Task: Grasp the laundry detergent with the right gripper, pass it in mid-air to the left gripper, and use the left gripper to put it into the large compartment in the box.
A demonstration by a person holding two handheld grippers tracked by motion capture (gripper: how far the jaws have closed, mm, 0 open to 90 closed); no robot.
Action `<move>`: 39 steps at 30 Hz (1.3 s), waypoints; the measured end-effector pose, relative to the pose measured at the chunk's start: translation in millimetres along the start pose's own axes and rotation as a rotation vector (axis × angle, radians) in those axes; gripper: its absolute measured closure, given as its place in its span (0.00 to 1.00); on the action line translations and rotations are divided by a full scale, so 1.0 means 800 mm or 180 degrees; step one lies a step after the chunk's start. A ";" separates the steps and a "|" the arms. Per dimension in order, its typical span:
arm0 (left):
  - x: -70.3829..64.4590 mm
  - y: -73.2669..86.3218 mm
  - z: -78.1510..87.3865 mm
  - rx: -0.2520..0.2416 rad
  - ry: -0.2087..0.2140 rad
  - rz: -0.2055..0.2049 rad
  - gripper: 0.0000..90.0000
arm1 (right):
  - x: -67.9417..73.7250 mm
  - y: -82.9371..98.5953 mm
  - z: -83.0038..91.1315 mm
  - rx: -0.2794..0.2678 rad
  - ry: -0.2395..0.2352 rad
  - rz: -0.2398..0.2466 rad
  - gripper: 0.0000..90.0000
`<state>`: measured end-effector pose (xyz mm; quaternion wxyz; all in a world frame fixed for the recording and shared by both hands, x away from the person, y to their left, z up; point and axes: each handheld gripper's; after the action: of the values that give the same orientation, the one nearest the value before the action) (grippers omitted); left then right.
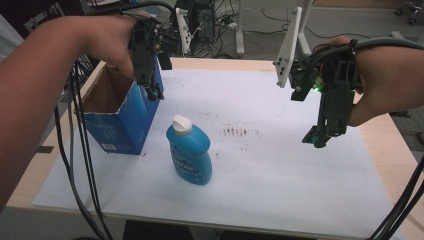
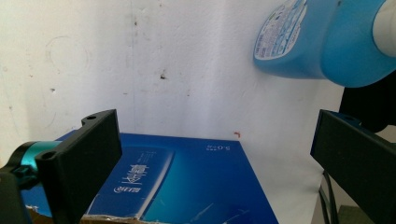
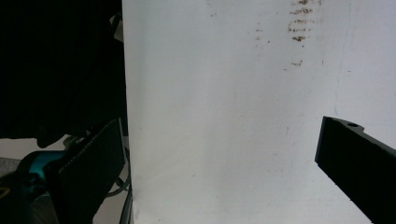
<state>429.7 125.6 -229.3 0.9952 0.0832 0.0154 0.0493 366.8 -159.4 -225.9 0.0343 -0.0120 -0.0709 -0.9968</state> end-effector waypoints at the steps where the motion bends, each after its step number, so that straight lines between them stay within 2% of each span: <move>1: 0.000 0.001 0.000 -0.0006 -0.0010 0.0005 0.02 | 0.000 0.000 0.000 0.0004 0.0000 0.0004 0.01; 4: -0.001 0.002 0.000 0.0018 -0.0003 0.0006 0.02 | 0.001 -0.002 0.000 -0.0004 0.0037 0.0020 0.01; 6: -0.003 0.002 0.000 0.0034 -0.0007 -0.0003 0.02 | 0.004 -0.002 -0.001 -0.0090 0.0054 0.0001 0.01; 11: -0.006 -0.001 0.001 0.0037 -0.0033 -0.0045 0.02 | 0.014 0.002 -0.012 -0.0565 -0.0095 -0.0037 0.01; 17: -0.008 -0.001 -0.001 0.0069 -0.0064 -0.0068 0.02 | 0.031 -0.002 -0.046 -0.1006 -0.0121 -0.0162 0.01; 21: -0.012 -0.002 -0.001 0.0045 -0.0090 -0.0121 0.02 | 0.037 -0.009 -0.075 -0.1149 -0.0112 -0.0274 0.01; 26: -0.014 -0.001 -0.002 0.0041 -0.0108 -0.0156 0.02 | 0.040 -0.018 -0.104 -0.1455 -0.0073 -0.0426 0.01; 29: -0.015 -0.001 -0.002 0.0046 -0.0099 -0.0160 0.02 | 0.042 -0.025 -0.116 -0.1620 -0.0120 -0.0524 0.01; 34: -0.018 -0.002 -0.001 0.0032 -0.0098 -0.0169 0.02 | 0.044 -0.041 -0.133 -0.1805 -0.0171 -0.0608 0.01; 39: -0.019 -0.004 -0.003 0.0040 -0.0095 -0.0190 0.02 | 0.044 -0.066 -0.147 -0.1948 -0.0140 -0.0676 0.01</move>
<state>415.0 121.5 -232.1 0.9958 0.0898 0.0034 0.0183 325.6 -126.7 -348.3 -0.0766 -0.0358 0.2305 -0.9694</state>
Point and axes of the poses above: each handheld gripper's, and its own axes: z roughly backward along the jaws, y roughly out of its underside, x roughly to its left, and after that the axes turned 15 degrees about x, right-handed
